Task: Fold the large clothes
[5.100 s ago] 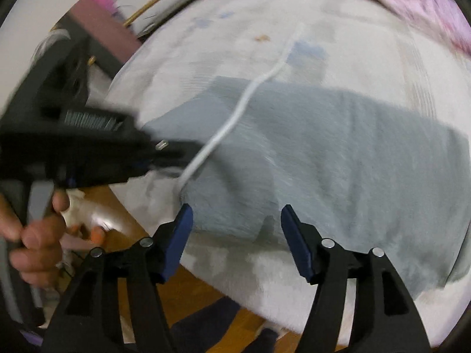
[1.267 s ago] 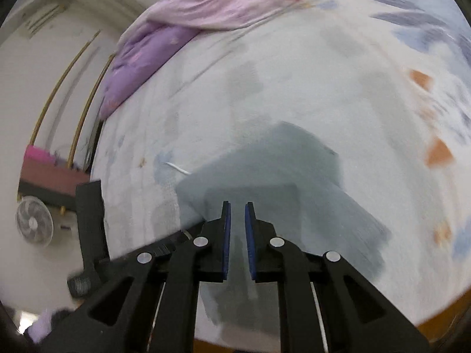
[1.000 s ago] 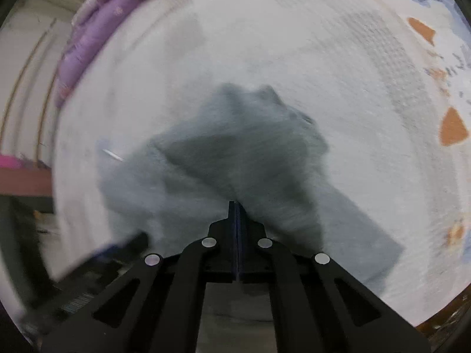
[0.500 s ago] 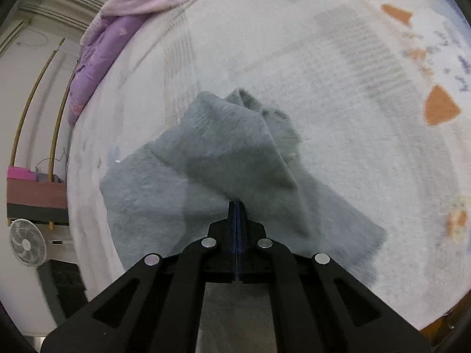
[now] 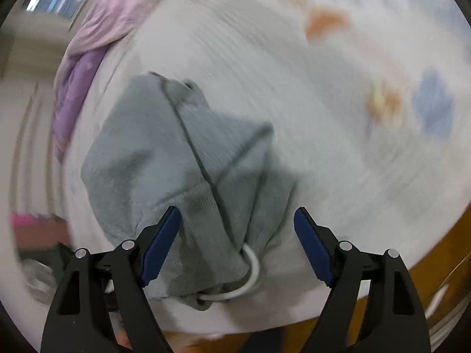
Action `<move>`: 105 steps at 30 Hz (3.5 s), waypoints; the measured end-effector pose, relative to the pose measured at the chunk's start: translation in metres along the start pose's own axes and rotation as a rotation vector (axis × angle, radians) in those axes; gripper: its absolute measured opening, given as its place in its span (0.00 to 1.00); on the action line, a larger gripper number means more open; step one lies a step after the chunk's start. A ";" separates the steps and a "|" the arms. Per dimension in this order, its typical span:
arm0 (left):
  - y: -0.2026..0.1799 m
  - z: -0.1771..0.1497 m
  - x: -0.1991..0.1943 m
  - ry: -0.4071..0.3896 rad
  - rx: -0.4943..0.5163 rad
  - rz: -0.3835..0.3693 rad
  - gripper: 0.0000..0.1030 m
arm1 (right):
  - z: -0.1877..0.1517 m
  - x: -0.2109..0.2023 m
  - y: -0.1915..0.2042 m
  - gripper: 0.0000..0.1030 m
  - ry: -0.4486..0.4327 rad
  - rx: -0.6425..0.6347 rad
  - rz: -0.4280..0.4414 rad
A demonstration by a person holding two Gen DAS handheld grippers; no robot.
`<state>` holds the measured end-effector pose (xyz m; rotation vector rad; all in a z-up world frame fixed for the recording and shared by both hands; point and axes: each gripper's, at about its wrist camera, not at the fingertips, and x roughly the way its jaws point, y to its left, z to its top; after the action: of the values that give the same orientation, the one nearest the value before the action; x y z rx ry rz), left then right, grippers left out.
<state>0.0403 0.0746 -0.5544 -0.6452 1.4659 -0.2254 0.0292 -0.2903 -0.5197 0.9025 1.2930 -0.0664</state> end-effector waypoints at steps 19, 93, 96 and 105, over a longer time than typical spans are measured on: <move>-0.017 0.010 0.013 -0.001 0.019 0.046 0.75 | -0.006 0.037 -0.024 0.84 0.120 0.273 0.466; -0.496 -0.038 -0.044 -0.195 0.489 0.027 0.38 | 0.232 -0.337 0.002 0.28 -0.219 -0.320 0.245; -0.552 -0.030 0.006 -0.183 0.461 0.042 0.38 | 0.298 -0.350 -0.032 0.28 -0.181 -0.354 0.227; -0.697 0.003 0.125 -0.283 0.478 0.015 0.38 | 0.476 -0.385 -0.105 0.27 -0.245 -0.419 0.242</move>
<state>0.2249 -0.5561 -0.2904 -0.2636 1.0898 -0.4385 0.2290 -0.8149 -0.2539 0.6587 0.9155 0.2684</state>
